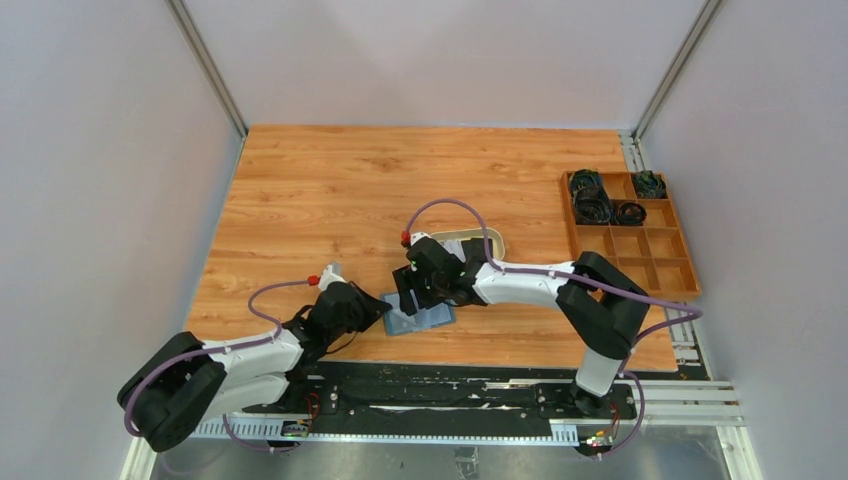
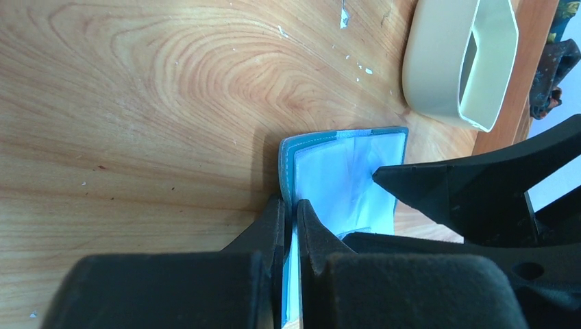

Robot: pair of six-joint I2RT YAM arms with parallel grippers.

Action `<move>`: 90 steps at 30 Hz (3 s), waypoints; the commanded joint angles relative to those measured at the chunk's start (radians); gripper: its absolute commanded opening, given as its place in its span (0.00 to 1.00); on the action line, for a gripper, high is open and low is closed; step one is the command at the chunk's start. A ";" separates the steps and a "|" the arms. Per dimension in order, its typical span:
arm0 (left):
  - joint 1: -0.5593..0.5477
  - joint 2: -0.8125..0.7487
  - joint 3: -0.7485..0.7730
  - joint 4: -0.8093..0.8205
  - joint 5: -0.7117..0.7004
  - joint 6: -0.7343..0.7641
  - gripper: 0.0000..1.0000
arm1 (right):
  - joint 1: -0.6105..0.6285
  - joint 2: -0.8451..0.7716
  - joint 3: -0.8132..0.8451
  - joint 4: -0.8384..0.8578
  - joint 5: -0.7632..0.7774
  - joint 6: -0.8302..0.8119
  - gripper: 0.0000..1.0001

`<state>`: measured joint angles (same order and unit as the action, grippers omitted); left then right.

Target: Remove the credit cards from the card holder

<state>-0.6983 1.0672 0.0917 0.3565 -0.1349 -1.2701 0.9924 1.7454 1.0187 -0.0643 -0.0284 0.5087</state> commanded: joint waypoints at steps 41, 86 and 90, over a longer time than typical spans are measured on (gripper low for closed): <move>-0.009 0.049 -0.004 -0.137 -0.011 0.053 0.30 | 0.071 0.003 -0.075 -0.148 0.126 -0.117 0.00; -0.007 -0.083 -0.035 -0.196 -0.064 0.027 0.34 | -0.014 0.043 -0.106 -0.086 -0.027 -0.020 0.00; -0.007 -0.046 -0.040 -0.146 -0.048 0.017 0.35 | -0.014 0.043 -0.107 -0.083 -0.029 -0.020 0.00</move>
<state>-0.6983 0.9745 0.0898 0.2436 -0.1791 -1.2617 0.9985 1.7298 0.9535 -0.0589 -0.1158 0.5026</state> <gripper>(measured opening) 0.348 0.007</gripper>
